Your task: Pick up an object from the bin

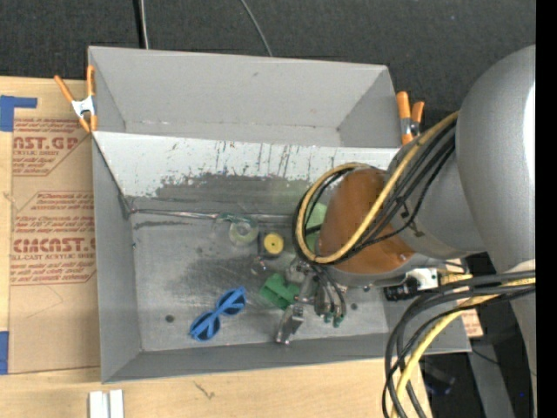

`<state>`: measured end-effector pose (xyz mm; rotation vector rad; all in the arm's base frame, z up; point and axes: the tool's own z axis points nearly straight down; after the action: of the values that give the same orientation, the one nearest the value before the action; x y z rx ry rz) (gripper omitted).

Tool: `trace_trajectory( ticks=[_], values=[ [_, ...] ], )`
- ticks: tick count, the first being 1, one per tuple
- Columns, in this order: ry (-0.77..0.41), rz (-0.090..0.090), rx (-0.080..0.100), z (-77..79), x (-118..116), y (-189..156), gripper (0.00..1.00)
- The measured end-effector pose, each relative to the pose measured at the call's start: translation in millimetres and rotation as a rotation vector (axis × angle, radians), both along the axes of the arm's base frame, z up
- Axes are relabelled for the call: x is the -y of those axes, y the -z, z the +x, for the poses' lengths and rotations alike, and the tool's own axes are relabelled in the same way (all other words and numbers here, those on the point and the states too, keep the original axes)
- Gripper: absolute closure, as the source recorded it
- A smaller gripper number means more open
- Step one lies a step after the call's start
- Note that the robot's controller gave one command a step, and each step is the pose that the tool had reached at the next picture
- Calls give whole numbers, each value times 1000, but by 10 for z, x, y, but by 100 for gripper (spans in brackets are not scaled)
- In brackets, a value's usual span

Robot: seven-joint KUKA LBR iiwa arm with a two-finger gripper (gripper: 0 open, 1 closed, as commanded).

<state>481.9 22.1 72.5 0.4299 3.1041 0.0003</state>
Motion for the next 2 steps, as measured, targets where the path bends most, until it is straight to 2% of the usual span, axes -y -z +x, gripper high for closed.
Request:
trace_trajectory(
  ticks=[1,2],
  values=[
    [0,1,-5,9,2,-17,0],
    [1,-1,11,54,8,-48,100]
  ],
)
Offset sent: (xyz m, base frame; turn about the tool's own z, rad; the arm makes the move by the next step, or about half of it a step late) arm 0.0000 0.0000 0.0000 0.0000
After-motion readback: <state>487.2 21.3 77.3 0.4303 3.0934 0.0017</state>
